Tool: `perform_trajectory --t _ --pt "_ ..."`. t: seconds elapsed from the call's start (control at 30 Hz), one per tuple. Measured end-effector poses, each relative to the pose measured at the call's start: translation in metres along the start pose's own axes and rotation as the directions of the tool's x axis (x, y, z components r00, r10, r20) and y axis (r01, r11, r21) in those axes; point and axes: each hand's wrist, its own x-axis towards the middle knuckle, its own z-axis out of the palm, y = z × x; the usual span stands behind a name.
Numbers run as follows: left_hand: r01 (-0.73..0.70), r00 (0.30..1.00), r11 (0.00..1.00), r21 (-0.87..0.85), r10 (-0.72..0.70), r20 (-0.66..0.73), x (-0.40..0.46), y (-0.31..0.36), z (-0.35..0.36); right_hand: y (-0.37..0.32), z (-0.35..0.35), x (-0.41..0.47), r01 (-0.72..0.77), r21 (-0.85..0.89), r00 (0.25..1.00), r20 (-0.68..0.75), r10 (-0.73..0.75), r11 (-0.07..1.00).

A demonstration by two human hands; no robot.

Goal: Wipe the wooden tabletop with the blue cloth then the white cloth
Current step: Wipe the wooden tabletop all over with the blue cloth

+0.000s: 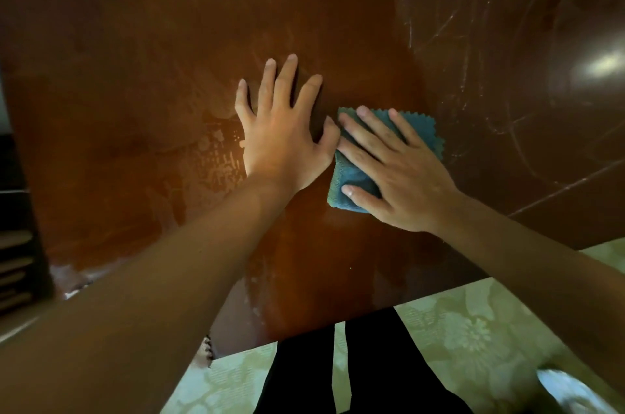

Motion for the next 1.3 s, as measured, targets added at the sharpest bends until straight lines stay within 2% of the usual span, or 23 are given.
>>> perform_trajectory --t 0.07,0.13,0.23,0.37,0.53,0.67,0.83,1.0,1.13,1.3 --pt "-0.027 1.0 1.0 -0.007 0.027 -0.011 -0.001 0.0 -0.002 -0.01 0.0 -0.003 -0.08 0.022 0.997 -0.02 0.08 0.997" --pt "-0.117 0.993 0.993 -0.021 0.116 -0.017 -0.003 0.0 -0.003 -0.031 0.004 -0.016 -0.151 0.061 0.987 -0.038 0.154 0.987" --pt "-0.294 0.956 0.954 -0.056 0.294 -0.011 -0.006 -0.001 -0.003 -0.072 0.014 -0.049 -0.171 0.105 0.983 -0.051 0.177 0.98" --pt "-0.386 0.921 0.92 -0.071 0.388 0.015 -0.008 -0.001 -0.002 -0.098 0.021 -0.068 -0.227 0.137 0.967 -0.083 0.239 0.964" --pt "-0.387 0.92 0.92 -0.068 0.39 0.047 -0.008 0.001 -0.005 -0.071 0.02 -0.077 -0.174 0.132 0.979 -0.082 0.186 0.976" --pt "-0.384 0.922 0.921 -0.064 0.387 0.028 -0.008 0.001 -0.005 -0.043 0.018 -0.09 -0.297 0.086 0.948 -0.091 0.305 0.951" --pt "-0.393 0.918 0.918 -0.053 0.395 0.028 -0.007 0.002 -0.003 -0.082 0.024 -0.081 -0.442 0.13 0.885 -0.097 0.455 0.887" --pt "-0.396 0.917 0.917 -0.045 0.397 0.02 -0.009 0.001 -0.001 -0.116 0.029 -0.076 -0.426 0.159 0.892 -0.092 0.443 0.891" --pt "-0.406 0.914 0.913 -0.038 0.407 0.004 -0.009 0.0 -0.001 -0.086 0.027 -0.089 -0.37 0.141 0.922 -0.067 0.382 0.918" --pt "-0.4 0.917 0.916 -0.04 0.4 0.001 -0.01 0.0 0.0 -0.049 0.022 -0.102 -0.552 0.081 0.826 -0.081 0.558 0.83"
